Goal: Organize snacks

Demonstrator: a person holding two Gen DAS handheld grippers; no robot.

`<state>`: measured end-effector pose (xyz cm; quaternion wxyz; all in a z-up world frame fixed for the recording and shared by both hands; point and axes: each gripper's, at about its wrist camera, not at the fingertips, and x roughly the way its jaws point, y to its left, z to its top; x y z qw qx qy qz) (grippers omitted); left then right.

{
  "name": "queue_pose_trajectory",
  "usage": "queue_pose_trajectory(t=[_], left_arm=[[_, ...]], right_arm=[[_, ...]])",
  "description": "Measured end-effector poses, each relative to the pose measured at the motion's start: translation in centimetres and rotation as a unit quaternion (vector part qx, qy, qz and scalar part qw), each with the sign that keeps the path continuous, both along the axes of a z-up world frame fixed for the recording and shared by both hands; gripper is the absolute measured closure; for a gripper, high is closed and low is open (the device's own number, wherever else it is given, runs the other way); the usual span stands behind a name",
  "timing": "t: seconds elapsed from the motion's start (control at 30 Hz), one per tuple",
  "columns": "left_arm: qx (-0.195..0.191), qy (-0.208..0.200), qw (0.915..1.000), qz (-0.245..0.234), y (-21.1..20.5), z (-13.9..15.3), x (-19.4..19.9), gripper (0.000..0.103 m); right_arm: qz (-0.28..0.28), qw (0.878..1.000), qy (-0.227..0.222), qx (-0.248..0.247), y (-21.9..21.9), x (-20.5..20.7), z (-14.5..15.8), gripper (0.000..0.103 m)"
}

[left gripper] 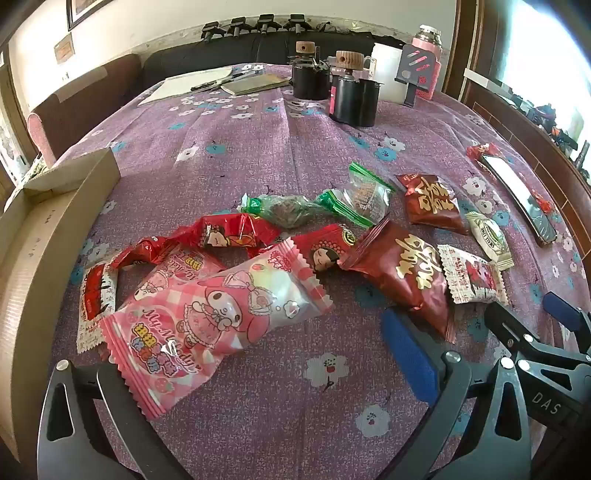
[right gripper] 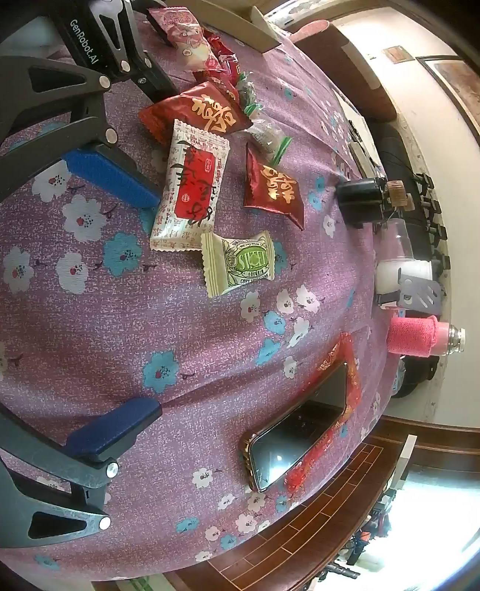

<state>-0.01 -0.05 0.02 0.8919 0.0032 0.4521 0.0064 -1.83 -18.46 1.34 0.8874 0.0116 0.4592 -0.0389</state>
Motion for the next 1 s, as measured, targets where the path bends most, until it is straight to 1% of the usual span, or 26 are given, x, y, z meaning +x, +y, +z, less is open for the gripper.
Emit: queue_pose_trajectory(t=[1.0], left_arm=[[-0.005, 0.001, 1.0000, 0.000, 0.04, -0.01, 0.01, 0.000]], right_arm=[[0.000, 1.000, 0.000, 0.000, -0.03, -0.01, 0.01, 0.000]])
